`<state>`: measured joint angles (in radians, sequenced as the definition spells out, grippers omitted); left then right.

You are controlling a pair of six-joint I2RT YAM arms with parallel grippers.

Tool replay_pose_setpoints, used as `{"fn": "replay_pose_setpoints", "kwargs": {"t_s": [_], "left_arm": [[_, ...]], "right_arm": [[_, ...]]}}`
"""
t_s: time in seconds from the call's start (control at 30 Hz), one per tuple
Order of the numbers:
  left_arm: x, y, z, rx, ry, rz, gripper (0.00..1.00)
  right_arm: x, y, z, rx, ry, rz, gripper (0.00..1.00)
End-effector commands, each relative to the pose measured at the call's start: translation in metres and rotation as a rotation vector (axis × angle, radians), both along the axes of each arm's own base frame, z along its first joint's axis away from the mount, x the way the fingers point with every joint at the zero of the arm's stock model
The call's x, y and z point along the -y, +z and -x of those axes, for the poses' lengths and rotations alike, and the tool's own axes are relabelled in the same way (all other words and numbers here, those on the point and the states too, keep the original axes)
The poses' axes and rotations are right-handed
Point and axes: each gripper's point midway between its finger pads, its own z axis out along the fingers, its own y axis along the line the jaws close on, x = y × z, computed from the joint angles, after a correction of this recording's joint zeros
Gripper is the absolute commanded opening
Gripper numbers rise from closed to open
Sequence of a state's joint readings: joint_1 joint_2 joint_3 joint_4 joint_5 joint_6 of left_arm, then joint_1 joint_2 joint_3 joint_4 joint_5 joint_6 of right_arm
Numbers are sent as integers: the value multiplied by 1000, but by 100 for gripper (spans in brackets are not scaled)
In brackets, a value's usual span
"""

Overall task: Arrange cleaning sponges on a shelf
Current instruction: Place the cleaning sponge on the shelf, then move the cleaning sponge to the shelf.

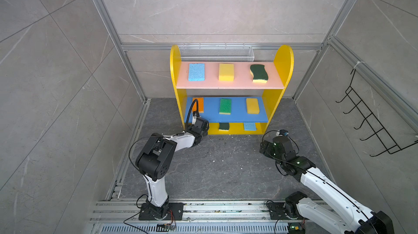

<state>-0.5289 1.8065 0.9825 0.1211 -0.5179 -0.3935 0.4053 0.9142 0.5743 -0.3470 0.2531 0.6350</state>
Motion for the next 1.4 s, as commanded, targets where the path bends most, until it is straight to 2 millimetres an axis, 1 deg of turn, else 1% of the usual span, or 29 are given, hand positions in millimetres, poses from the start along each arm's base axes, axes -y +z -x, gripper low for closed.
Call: {"fn": "replay_pose_setpoints", "kwargs": {"t_s": [0.0, 0.1, 0.2, 0.23, 0.3, 0.33, 0.37, 0.43, 0.5, 0.6, 0.67, 0.77, 0.83, 0.93, 1.1, 1.23, 1.37], "left_arm": [[0, 8, 19, 15, -24, 18, 86], [2, 16, 34, 38, -56, 24, 84], [9, 19, 52, 49, -111, 112, 73], [12, 24, 57, 66, -121, 160, 69], [13, 26, 67, 84, -126, 237, 63], [12, 26, 73, 96, -119, 278, 59], [12, 26, 77, 111, -121, 316, 51], [13, 28, 82, 139, -127, 377, 42], [18, 28, 83, 149, -142, 415, 38], [33, 29, 81, 169, -194, 486, 31], [41, 31, 77, 204, -204, 571, 25], [45, 35, 73, 261, -193, 701, 22], [45, 34, 69, 282, -172, 758, 22], [41, 28, 64, 292, -137, 798, 22], [25, 21, 57, 358, -75, 876, 21], [23, 9, 49, 364, -37, 884, 21], [23, 4, 38, 379, -6, 872, 23]], "right_arm": [[1, -1, 5, -9, 7, -9, 87], [2, 2, 9, 7, 7, -18, 87], [3, 5, 12, 14, 7, -21, 87], [4, 6, 13, 18, 7, -24, 87], [3, 7, 15, 29, 11, -32, 87], [3, 8, 16, 35, 15, -36, 87], [3, 7, 17, 40, 20, -38, 87], [2, 8, 18, 52, 29, -44, 87], [0, 10, 18, 62, 44, -44, 87], [0, 11, 19, 70, 59, -31, 86], [2, 13, 19, 80, 60, -19, 86], [5, 20, 19, 99, 50, -18, 86], [4, 26, 18, 117, 55, -25, 86], [4, 30, 18, 135, 63, -14, 86], [4, 29, 18, 134, 77, 1, 87], [3, 26, 16, 134, 85, 13, 86], [4, 25, 15, 133, 86, 30, 86]]}}
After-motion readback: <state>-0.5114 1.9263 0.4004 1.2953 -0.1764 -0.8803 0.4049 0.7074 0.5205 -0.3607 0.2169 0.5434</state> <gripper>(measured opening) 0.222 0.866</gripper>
